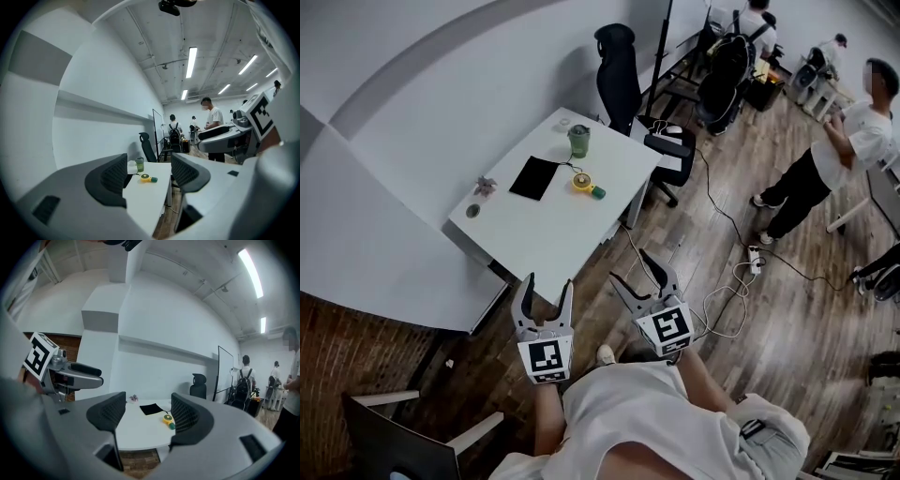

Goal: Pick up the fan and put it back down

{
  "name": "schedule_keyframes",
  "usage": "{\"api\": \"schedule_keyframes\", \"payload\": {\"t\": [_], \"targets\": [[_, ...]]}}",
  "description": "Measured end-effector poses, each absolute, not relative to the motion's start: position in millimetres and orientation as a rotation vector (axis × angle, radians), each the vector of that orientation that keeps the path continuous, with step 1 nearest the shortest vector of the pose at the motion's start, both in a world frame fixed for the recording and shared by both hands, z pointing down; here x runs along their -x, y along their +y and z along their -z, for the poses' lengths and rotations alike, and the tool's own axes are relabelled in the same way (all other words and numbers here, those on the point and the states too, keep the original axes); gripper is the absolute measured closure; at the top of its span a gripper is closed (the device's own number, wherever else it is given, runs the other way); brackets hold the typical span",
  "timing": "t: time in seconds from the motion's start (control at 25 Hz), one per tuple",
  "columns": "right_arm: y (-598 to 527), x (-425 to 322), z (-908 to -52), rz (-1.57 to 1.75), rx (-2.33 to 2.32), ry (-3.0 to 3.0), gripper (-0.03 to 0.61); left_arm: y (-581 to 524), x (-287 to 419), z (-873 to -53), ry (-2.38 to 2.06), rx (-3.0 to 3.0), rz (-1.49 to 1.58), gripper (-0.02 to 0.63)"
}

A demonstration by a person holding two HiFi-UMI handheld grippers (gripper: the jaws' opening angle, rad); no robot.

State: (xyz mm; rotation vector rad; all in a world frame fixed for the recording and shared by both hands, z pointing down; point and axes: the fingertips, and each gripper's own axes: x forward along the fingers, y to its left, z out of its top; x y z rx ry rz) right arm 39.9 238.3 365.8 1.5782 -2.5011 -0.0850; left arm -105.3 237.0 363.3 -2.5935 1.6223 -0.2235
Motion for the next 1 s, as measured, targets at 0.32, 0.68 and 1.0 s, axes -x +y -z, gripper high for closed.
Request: {"api": "schedule_keyframes", "payload": {"t": [0.32,0.68,1.0], "targets": [[203,-40,-367,0.091,-1.610,-2.477,0.273,197,110,-365,1.604,2.606,0.211,0.327],[156,-42,-365,0.100,-1.601,-2.491,0.268,154,106,-366,1.612,2.601,0.199,0.322],[95,-55,-371,0.070,-1.544,-2.535,0.242,97,94,-368,1.654,2.580,0.230,0.304]]}}
